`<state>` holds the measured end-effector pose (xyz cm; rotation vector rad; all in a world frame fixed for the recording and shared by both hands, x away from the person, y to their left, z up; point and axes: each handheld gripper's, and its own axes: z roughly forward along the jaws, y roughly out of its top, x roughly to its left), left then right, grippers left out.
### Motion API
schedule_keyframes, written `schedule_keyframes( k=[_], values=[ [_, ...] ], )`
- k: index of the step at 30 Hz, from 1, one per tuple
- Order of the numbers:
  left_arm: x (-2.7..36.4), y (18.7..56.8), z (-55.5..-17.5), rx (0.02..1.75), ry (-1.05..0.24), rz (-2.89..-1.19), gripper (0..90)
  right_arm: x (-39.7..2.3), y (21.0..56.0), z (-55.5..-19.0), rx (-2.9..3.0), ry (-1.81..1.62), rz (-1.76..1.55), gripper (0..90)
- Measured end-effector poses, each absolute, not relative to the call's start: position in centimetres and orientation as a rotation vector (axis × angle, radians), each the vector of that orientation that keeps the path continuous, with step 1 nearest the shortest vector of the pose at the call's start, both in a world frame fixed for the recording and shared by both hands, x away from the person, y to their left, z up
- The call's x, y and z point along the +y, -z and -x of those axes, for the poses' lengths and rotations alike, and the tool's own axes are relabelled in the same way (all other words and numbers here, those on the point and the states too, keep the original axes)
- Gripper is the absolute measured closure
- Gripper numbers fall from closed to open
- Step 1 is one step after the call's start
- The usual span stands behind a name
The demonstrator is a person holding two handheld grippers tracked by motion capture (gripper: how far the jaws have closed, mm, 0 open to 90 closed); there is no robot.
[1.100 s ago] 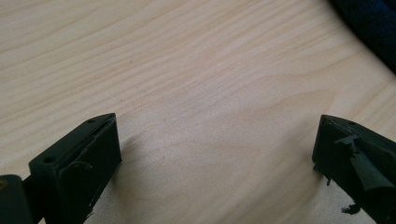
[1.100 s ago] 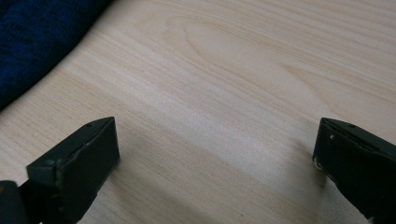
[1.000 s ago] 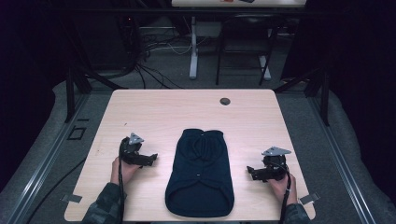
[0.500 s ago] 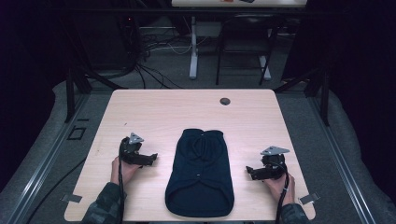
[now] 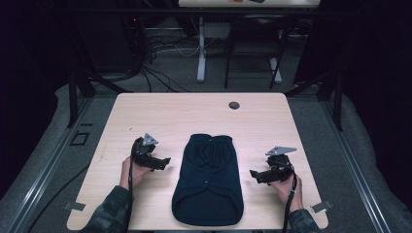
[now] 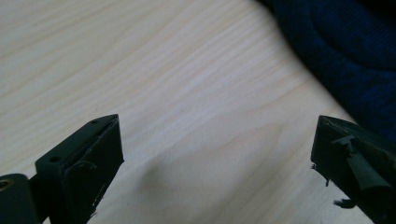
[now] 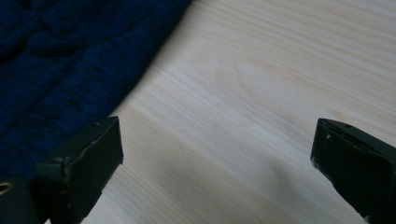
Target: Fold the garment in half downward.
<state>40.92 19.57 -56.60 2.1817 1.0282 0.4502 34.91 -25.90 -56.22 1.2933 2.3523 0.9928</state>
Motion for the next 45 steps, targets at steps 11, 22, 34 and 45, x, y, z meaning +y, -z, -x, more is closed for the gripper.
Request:
schedule_keyframes(
  k=[11,22,34,45],
  values=[
    [17.3,55.7,-43.4,0.993,-0.345,-2.196,0.4,-24.0,54.6,-37.3,2.415,-1.043,-1.283,0.9],
    [14.8,55.1,-44.9,0.945,-0.301,-2.244,0.5,-22.0,54.2,-39.6,2.512,-1.051,-1.266,2.0],
    [12.2,55.2,-47.2,0.928,-0.254,-2.274,1.0,-19.9,54.3,-42.4,2.560,-1.040,-1.267,3.5],
    [10.1,55.8,-48.9,0.917,-0.183,-2.338,6.0,-17.9,54.7,-45.2,2.602,-1.052,-1.301,12.1]
  ],
)
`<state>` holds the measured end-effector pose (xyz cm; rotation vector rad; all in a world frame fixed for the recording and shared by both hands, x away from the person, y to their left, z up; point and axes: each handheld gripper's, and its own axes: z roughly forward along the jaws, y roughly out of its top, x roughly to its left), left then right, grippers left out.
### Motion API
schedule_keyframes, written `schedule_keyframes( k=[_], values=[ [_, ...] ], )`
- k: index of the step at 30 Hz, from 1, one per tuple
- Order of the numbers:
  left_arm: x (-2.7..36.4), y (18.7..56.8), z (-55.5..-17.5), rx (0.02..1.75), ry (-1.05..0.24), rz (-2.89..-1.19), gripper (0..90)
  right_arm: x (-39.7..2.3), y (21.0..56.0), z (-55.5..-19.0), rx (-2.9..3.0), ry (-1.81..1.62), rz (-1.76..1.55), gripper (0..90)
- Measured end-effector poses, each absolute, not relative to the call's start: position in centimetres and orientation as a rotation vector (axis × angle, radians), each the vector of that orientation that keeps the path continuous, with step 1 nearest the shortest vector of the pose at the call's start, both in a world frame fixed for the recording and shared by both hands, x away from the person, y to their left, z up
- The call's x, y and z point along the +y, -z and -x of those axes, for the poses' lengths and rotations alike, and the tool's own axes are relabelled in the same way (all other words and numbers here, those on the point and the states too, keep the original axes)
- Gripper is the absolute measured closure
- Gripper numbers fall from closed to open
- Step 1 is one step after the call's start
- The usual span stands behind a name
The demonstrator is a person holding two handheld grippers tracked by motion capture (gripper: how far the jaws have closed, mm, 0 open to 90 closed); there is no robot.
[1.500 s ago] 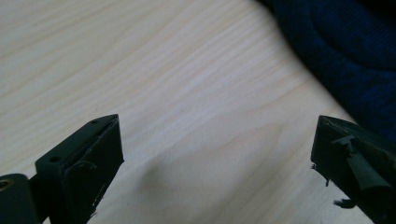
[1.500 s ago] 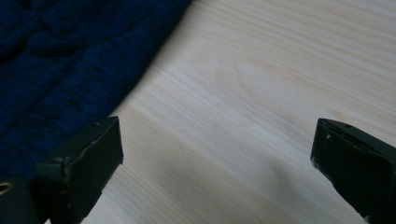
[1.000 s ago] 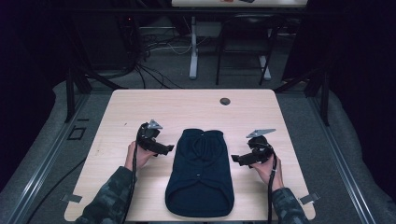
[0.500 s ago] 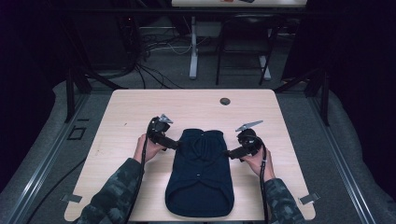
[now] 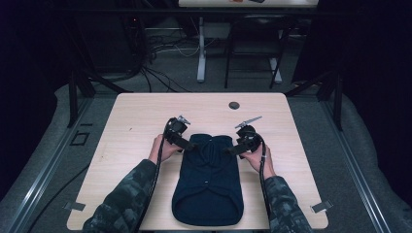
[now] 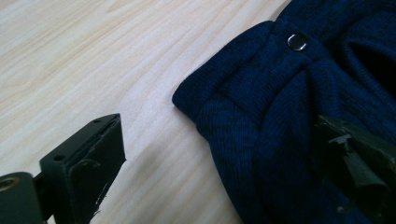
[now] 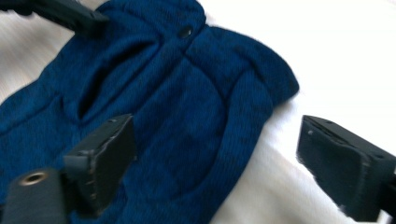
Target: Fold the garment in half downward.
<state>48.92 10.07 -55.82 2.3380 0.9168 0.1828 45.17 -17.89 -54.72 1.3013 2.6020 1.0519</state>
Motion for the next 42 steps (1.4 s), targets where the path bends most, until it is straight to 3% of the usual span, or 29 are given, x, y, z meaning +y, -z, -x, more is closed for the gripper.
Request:
schedule_keyframes(
  k=[18,28,42],
  values=[
    [8.6,56.5,-49.2,0.900,-0.178,-2.414,21.7,-16.0,56.1,-46.9,2.591,-0.874,-1.368,34.0],
    [8.5,56.3,-48.7,0.876,-0.193,-2.412,38.4,-15.6,56.2,-46.3,2.564,-0.855,-1.305,55.1],
    [8.8,56.2,-48.3,0.836,-0.143,-2.392,65.9,-15.4,56.2,-46.1,2.558,-0.858,-1.310,65.5]
  ],
)
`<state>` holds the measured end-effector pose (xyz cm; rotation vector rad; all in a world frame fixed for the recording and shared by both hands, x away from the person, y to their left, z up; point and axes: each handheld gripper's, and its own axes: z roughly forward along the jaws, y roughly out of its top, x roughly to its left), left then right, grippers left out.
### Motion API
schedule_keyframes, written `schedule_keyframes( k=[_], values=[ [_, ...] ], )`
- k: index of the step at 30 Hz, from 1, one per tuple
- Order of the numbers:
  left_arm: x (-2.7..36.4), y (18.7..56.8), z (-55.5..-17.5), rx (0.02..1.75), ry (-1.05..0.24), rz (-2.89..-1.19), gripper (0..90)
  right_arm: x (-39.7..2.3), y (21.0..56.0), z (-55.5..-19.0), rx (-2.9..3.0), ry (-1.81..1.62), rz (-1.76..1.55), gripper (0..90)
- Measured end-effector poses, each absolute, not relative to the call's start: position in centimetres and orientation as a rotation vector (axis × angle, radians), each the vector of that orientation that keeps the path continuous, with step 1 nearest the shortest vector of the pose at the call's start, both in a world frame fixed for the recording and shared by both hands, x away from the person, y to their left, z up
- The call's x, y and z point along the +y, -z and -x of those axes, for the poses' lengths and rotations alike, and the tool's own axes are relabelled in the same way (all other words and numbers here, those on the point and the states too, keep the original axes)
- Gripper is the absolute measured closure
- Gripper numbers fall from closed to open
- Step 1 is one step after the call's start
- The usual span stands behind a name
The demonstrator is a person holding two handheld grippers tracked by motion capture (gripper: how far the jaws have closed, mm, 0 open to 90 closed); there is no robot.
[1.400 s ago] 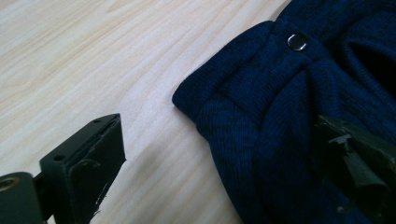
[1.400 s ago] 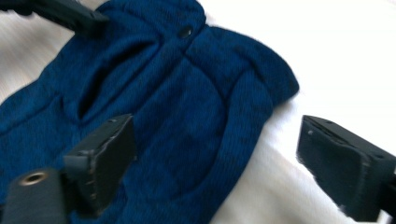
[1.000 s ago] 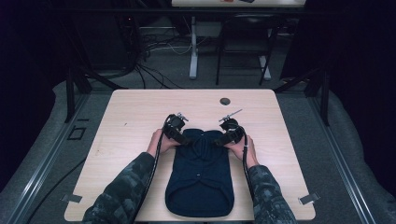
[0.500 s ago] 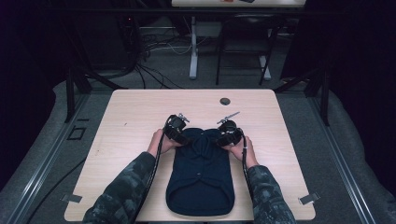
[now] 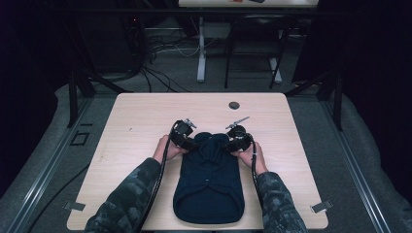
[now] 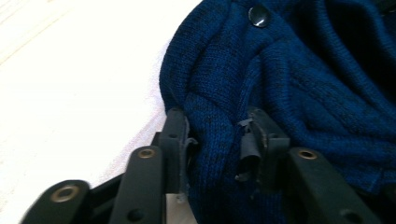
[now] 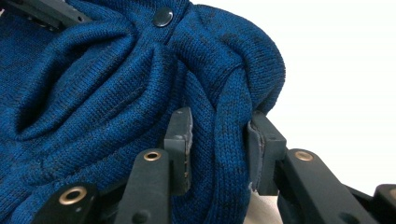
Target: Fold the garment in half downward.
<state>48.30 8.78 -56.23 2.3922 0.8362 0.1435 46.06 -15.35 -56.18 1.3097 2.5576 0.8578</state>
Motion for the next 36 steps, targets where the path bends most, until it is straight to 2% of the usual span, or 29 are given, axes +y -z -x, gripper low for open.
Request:
schedule_keyframes(
  k=[10,36],
  values=[
    [9.3,56.1,-48.3,0.844,-0.137,-2.351,68.2,-15.5,56.1,-46.1,2.542,-0.893,-1.329,67.7],
    [10.7,51.5,-45.7,0.722,-0.322,-2.216,68.8,-15.5,51.6,-42.9,2.355,-0.997,-1.034,68.8]
  ],
)
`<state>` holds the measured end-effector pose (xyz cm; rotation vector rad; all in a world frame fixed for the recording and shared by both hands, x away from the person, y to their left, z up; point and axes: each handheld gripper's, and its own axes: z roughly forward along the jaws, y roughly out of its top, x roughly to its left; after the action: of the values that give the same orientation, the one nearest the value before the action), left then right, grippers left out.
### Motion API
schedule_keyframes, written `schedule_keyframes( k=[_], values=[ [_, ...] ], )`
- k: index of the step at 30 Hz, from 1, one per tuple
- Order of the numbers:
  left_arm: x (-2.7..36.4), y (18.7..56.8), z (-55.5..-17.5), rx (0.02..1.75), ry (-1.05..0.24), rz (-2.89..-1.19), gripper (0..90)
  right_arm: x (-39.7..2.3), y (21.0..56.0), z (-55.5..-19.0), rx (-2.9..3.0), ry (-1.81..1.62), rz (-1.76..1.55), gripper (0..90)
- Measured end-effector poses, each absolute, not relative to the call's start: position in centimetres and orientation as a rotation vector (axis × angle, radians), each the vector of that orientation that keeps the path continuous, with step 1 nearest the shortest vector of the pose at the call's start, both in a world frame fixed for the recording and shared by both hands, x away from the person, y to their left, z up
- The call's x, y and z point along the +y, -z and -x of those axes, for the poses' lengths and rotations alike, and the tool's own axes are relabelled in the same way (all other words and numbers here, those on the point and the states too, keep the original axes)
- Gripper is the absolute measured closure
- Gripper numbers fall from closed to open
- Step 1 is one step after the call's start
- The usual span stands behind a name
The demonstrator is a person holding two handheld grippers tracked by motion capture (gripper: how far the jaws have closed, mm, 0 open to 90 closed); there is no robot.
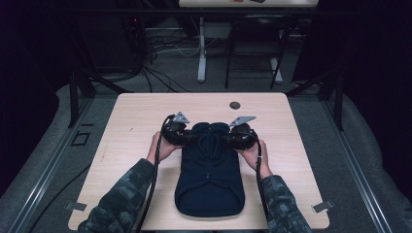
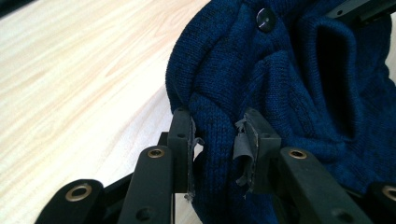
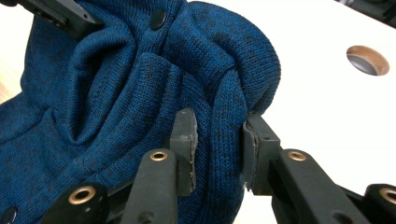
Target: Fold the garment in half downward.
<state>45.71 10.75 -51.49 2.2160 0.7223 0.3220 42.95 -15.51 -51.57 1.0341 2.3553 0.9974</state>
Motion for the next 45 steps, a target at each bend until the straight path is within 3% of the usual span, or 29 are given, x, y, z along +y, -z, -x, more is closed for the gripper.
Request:
schedule_keyframes(
  k=[18,34,41,45],
  values=[
    [10.2,49.4,-44.0,0.622,-0.417,-2.177,68.6,-16.6,50.1,-40.6,2.242,-1.039,-0.903,68.4],
    [9.6,48.0,-41.7,0.471,-0.603,-2.153,70.0,-17.5,49.1,-39.1,2.246,-1.071,-0.876,64.0],
    [9.5,47.8,-41.3,0.451,-0.596,-2.154,69.7,-17.7,49.0,-38.6,2.218,-1.067,-0.849,68.1],
    [9.5,47.8,-41.3,0.451,-0.520,-2.215,66.8,-17.6,48.8,-38.1,2.198,-1.044,-0.814,70.3]
  ],
)
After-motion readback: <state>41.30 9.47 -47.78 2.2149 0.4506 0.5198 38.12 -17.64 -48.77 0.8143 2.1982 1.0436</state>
